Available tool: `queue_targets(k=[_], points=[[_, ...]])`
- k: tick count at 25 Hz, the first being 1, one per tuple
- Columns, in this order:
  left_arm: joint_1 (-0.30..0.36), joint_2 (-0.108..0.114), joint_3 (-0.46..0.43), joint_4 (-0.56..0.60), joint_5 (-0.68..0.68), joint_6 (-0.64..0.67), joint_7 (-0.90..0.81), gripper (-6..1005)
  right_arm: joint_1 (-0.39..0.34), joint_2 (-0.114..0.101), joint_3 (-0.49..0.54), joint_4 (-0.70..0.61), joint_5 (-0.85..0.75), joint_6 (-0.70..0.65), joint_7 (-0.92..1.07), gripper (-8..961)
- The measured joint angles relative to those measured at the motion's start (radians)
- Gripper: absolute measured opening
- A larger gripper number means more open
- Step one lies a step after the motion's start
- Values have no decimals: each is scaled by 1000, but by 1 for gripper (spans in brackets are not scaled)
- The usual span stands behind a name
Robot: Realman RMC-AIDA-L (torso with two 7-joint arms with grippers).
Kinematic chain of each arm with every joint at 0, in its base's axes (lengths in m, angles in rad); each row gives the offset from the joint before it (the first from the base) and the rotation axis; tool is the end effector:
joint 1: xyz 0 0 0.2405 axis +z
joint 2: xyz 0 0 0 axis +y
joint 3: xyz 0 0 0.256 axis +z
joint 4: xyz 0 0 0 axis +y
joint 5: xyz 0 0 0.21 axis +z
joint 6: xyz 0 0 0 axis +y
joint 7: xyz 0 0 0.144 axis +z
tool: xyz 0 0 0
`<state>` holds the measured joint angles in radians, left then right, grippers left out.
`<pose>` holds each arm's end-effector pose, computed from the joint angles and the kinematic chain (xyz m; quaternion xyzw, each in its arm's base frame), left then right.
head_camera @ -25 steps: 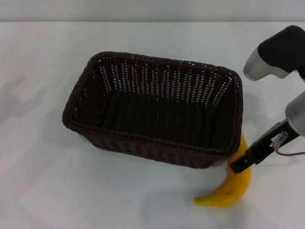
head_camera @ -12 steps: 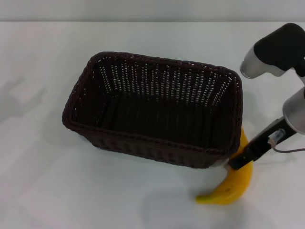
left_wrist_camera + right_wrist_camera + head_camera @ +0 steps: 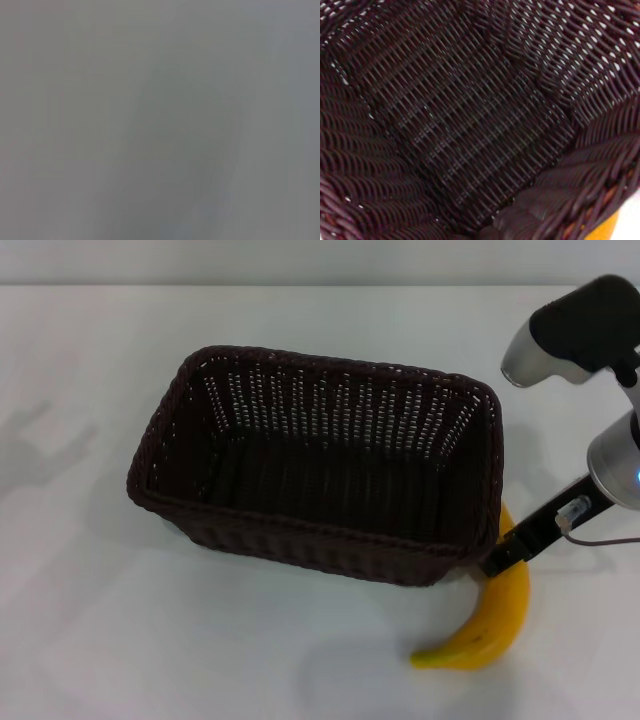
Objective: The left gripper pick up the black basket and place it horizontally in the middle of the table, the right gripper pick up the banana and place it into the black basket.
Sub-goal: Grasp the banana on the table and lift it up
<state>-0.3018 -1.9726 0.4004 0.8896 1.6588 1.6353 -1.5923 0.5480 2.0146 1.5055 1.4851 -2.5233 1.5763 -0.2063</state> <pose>-0.3184 0.2976 0.1612 -0.8075 -0.2763 -0.3800 0.3567 0.1657 0.3267 -0.0142 -0.8816 0.3950 -0.1907 0.1746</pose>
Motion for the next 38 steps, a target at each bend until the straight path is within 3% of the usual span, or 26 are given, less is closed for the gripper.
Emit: queue_targets(k=[21,32,36,38], points=[[-13,9,-6,1,-6,-7,0,861,56,0,-40,-102,-38,-33,26,779],[-3,9,-25,1,-18,-7,1,861,76,-3,-58,-92,-107,-17,25,520],[0,9,-25,0,-26,-7,5,861,54,-8,17,-67,-163,4,-10,495],[0,9,-25,1,-27,-7,6,861,37,-8,109,-42,-196,19,-62,491]])
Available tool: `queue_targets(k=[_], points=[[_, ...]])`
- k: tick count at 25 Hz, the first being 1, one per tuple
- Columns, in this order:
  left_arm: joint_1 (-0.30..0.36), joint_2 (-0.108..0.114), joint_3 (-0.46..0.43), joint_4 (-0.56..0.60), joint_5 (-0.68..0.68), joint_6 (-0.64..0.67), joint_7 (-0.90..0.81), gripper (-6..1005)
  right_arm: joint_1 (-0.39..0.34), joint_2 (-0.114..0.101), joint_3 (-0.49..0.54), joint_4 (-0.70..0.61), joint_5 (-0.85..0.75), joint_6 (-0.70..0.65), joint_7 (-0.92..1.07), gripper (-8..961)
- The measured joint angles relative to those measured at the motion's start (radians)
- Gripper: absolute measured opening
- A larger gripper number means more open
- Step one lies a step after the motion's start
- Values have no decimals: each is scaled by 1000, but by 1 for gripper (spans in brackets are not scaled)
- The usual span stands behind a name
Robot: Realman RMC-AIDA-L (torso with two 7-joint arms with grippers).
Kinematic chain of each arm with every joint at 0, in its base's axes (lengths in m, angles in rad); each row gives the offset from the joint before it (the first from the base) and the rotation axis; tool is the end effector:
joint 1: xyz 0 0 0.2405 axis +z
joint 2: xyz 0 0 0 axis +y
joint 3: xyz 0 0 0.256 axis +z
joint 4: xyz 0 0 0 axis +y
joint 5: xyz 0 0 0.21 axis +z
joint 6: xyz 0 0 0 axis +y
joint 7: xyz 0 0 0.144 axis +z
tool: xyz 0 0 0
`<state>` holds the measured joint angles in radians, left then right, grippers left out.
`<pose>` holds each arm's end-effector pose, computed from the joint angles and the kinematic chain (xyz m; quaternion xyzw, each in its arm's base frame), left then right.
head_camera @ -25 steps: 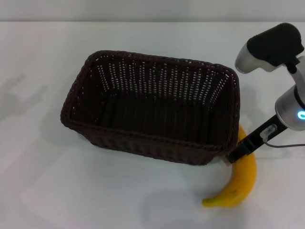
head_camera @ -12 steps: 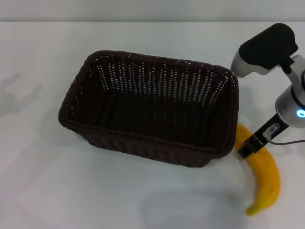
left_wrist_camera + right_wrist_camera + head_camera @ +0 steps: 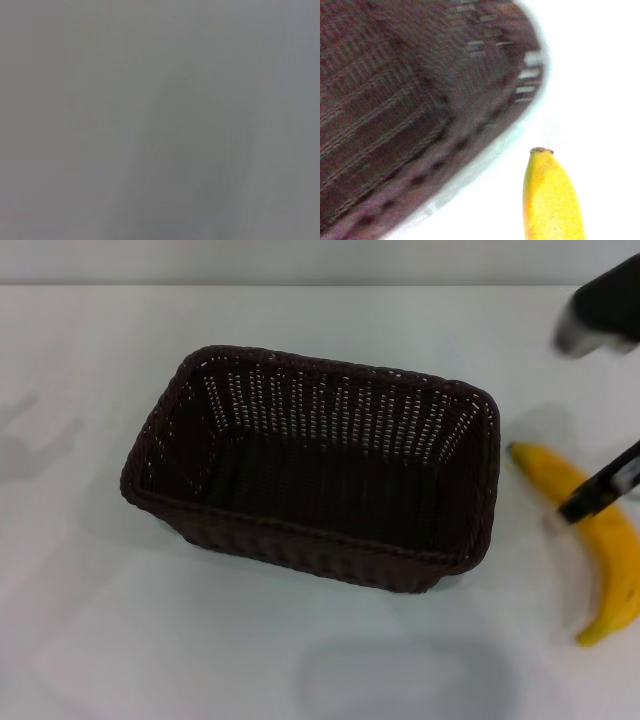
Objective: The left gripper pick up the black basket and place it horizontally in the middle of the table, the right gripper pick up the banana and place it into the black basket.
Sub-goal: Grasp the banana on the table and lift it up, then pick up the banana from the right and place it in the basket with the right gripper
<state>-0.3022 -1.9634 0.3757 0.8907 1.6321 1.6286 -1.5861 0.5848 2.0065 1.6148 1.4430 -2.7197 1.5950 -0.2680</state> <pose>-0.3196 0.2976 0.1728 -0.7970 -0.2676 -0.3891 0.3765 0.1889 0.3535 0.0205 -0.8527 0.3890 -0.2366 0.2561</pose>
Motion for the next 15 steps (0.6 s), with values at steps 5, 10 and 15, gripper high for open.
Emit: queue_targets(k=[5,10,15], points=[[6,0,-17,2,-2,2,4,861,-8,-2,210,64,-10,16,-119,503],[13,1,-25,-1,-2,1,5,861,34,-3,338,193,6,32,-196,515],[21,0,-26,-2,-2,0,5,861,105,3,325,284,128,27,-224,526]])
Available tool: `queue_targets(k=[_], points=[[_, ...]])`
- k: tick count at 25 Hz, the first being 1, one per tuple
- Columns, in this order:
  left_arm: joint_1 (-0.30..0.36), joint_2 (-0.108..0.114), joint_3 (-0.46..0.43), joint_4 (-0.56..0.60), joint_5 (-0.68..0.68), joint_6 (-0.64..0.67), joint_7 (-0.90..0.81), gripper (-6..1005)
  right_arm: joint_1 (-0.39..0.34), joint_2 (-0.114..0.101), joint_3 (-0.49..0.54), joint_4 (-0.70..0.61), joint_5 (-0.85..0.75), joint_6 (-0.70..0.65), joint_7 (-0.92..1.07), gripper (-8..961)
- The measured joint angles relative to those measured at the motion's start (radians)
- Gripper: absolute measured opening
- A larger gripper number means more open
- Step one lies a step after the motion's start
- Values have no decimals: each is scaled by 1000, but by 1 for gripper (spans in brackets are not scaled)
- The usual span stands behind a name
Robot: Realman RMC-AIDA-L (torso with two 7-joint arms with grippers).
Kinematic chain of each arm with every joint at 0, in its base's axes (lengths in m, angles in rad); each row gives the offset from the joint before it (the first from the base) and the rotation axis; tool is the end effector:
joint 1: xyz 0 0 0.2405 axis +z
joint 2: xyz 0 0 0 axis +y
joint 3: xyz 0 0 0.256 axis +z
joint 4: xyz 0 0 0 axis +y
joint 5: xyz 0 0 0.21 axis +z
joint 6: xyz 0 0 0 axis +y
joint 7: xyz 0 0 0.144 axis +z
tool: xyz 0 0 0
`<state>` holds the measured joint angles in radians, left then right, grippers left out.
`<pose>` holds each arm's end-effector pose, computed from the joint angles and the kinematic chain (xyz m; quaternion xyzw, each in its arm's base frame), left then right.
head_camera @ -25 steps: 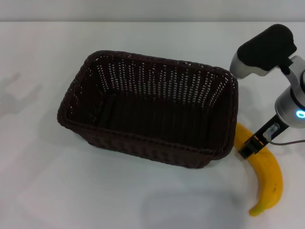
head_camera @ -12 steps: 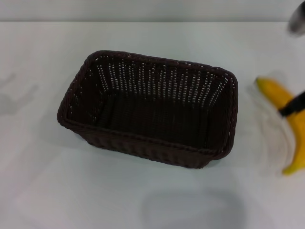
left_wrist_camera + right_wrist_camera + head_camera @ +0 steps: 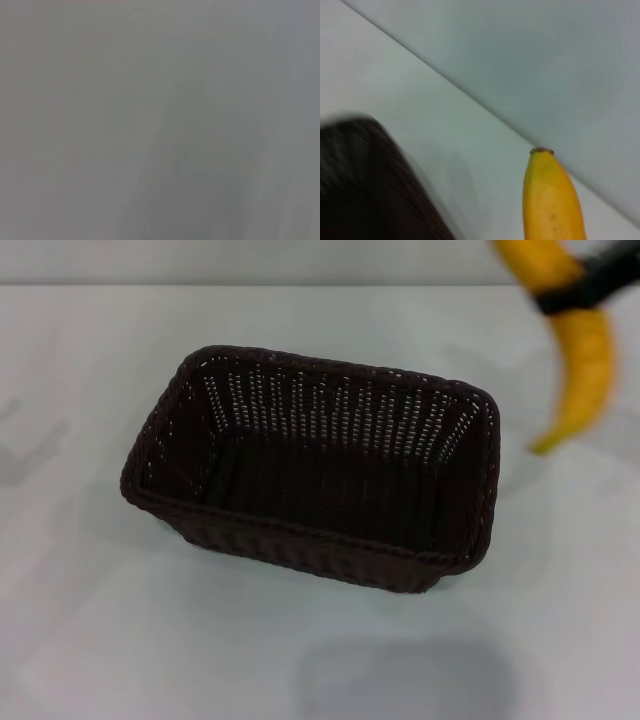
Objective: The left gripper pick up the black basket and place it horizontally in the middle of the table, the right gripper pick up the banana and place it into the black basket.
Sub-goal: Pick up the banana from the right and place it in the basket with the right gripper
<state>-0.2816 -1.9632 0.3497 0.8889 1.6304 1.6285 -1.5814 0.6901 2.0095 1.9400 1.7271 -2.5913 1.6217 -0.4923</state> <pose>-0.3282 0.2892 0.1773 -0.7872 -0.2750 -0.3892 0.3915 0.0967 0.3802 0.1019 -0.9076 0.2521 -0.0591 0.3304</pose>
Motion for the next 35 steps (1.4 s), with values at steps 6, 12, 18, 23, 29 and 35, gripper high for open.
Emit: queue_targets(k=[6,12,18,23,29,35], points=[[10,-9,0,0,-1,3,1,861,19,2,-134,-18,274,-166,-92,540],[30,-14,0,0,-10,7,10,861,-24,4,-258,-88,405,-271,-236,554],[59,-23,0,2,-47,11,57,861,-63,5,-290,-217,463,-333,-379,568],[71,-37,-67,-4,-54,5,85,861,-73,5,-285,-305,501,-389,-478,579],[74,-47,-186,-66,-62,8,100,861,-96,3,-222,-343,514,-432,-604,637],[93,-47,-216,-123,-93,1,130,861,-227,3,8,-390,709,-524,-851,830]])
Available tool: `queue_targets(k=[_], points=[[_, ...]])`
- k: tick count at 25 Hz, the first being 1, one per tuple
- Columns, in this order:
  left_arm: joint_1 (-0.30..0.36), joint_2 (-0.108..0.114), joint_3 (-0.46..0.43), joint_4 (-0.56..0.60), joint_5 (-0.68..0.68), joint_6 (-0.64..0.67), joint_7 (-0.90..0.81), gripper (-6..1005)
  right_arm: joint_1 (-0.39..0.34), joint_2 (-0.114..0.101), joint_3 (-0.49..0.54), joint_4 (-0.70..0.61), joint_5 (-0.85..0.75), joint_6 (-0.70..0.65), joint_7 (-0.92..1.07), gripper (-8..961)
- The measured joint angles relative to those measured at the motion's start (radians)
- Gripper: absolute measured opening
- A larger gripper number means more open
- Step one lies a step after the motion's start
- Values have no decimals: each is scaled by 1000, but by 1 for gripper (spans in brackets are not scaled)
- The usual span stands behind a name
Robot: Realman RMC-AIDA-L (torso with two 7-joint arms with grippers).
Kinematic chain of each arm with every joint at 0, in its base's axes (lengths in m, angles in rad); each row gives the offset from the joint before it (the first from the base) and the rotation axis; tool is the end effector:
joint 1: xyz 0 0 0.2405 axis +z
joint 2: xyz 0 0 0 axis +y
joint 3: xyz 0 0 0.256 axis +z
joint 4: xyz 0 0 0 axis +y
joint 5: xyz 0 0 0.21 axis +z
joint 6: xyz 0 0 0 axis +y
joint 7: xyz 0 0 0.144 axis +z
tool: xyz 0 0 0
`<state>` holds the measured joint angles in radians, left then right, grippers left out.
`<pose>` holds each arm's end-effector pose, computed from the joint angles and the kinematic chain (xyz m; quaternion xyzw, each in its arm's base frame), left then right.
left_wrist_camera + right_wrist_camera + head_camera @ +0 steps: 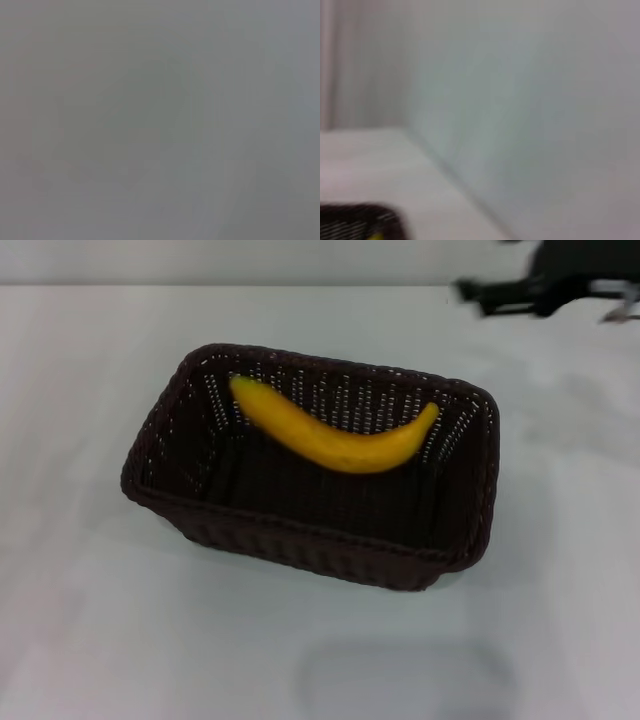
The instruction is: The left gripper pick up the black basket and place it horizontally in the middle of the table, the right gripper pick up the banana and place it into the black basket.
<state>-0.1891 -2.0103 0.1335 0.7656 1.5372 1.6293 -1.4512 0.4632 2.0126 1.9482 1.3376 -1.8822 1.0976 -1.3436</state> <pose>-0.3747 0.2361 0.1823 -0.6820 -0.2974 -0.4426 0.5006 0.1549 0.3968 0.0712 -0.9302 0.0810 0.1598 0.3202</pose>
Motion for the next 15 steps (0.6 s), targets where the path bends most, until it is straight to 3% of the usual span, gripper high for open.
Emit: queue_targets(k=[7,10,15], points=[[21,-18,-100,-111,-35,6,142,861,-112,-1,127,-270,398,-66,-409,852],[48,-24,-104,-120,-35,7,220,861,-136,2,114,-433,611,-65,-597,852],[74,-30,-116,-135,-37,-2,280,861,-152,3,5,-708,1003,-16,-976,851]])
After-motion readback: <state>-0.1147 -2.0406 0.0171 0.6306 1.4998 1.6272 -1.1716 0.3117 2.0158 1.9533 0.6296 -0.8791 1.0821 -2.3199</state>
